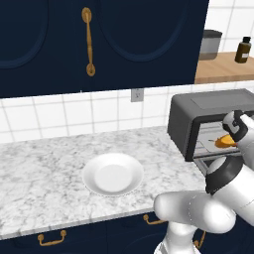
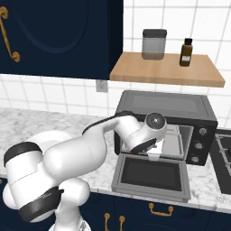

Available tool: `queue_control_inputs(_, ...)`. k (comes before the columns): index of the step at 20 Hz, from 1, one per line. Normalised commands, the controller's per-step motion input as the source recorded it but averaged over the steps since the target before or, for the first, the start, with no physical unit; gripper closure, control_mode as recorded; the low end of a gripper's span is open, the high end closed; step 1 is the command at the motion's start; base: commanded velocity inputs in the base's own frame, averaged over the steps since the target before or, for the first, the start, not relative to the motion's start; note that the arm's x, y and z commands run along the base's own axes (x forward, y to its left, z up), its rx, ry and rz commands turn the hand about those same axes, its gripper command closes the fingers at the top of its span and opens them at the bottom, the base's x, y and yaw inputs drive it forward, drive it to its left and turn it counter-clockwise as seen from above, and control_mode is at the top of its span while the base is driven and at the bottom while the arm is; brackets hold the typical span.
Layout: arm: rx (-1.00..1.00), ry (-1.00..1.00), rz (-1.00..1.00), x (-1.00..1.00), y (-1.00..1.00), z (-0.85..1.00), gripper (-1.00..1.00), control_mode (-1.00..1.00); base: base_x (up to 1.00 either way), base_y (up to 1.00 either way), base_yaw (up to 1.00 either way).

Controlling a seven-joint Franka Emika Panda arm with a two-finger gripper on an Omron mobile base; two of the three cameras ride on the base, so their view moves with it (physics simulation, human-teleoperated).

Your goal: Pick up the kebab skewer and baguette bread, and place them inside the toaster oven. Close the toaster oven door and start by setting the timer.

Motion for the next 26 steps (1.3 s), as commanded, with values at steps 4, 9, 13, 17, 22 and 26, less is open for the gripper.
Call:
queue_control_inputs(4,0.0,0.0,-0.01,0.2,0.0,0.0,-1.0,-1.0,0.0,0.0,0.0)
queue_control_inputs(9,0.0,0.0,0.0,0.01,0.0,0.0,-1.0,-1.0,0.0,0.0,0.0)
queue_control_inputs(13,0.0,0.0,-0.01,-0.12,-0.23,0.08,-1.0,-1.0,0.0,0.0,0.0)
queue_control_inputs(17,0.0,0.0,-0.02,-0.16,-0.16,0.11,-1.0,-1.0,0.0,0.0,0.0)
queue_control_inputs(22,-0.01,0.0,0.03,-0.27,-0.02,0.16,-1.0,-1.0,0.0,0.0,0.0)
queue_control_inputs(26,-0.12,0.0,0.27,-0.62,0.0,0.08,-1.0,-1.0,0.0,0.0,0.0)
